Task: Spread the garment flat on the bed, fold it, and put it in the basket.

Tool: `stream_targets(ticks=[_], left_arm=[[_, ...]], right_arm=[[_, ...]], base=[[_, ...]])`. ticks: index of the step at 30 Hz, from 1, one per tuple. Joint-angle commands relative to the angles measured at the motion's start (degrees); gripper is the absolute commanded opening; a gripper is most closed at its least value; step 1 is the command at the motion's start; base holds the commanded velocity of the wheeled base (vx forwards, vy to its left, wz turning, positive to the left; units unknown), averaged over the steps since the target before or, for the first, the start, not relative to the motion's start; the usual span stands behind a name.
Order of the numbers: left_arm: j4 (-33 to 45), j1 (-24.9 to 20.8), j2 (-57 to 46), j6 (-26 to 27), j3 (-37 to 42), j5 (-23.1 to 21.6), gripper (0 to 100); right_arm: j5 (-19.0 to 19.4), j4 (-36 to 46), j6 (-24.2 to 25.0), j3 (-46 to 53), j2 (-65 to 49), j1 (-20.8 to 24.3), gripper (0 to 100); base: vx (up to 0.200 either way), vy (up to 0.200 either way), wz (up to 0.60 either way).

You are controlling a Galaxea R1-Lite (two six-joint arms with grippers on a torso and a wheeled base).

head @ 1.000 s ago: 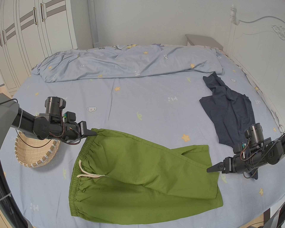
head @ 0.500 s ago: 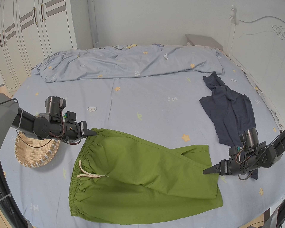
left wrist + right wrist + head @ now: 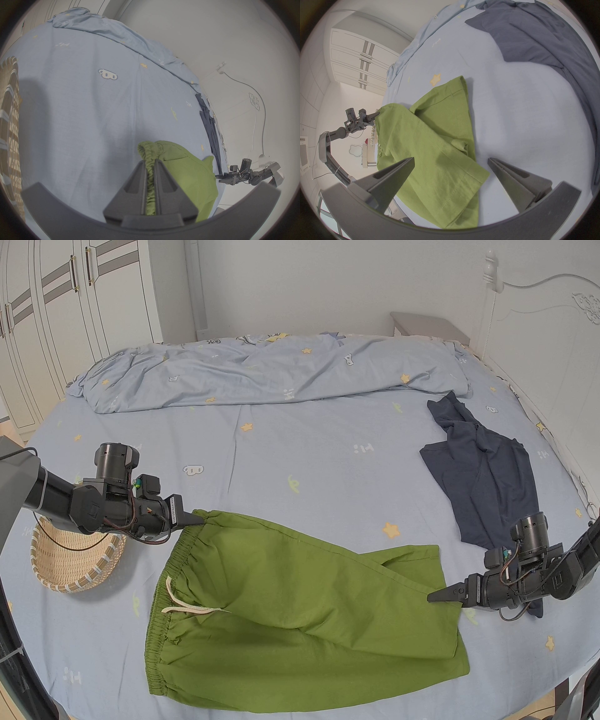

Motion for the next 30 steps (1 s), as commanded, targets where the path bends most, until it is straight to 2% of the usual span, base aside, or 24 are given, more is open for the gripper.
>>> stream_targets(ticks=[1, 2, 18, 24, 28, 30], left_arm=[[0.0, 0.0, -0.1, 0.0, 0.0, 0.0, 0], [0.0, 0.0, 0.0, 0.0, 0.0, 0.0, 0], [0.0, 0.1, -0.1, 0.0, -0.1, 0.0, 0], [0.1, 0.7, -1.6, -0.1, 0.0, 0.0, 0], [0.1, 1.0, -2.5, -0.1, 0.1, 0.0, 0], [0.1, 1.0, -2.8, -0.3, 0.3, 0.0, 0]], right_arm=[[0.0, 0.0, -0.2, 0.2, 0.1, -0.8, 100], [0.0, 0.0, -0.3, 0.2, 0.1, -0.8, 0], [-0.1, -0.6, -0.8, 0.6, -0.1, -2.5, 0], [-2.1, -0.7, -4.4, -1.1, -5.3, -2.2, 0], [-2.9, 2.5, -4.7, -4.9, -7.6, -1.9, 0], [-3.5, 10.7, -6.4, -10.8, -8.2, -1.8, 0]], base=[[0.000, 0.000, 0.00], [0.000, 0.000, 0.00], [0.000, 0.000, 0.00], [0.000, 0.000, 0.00], [0.000, 0.000, 0.00], [0.000, 0.000, 0.00]])
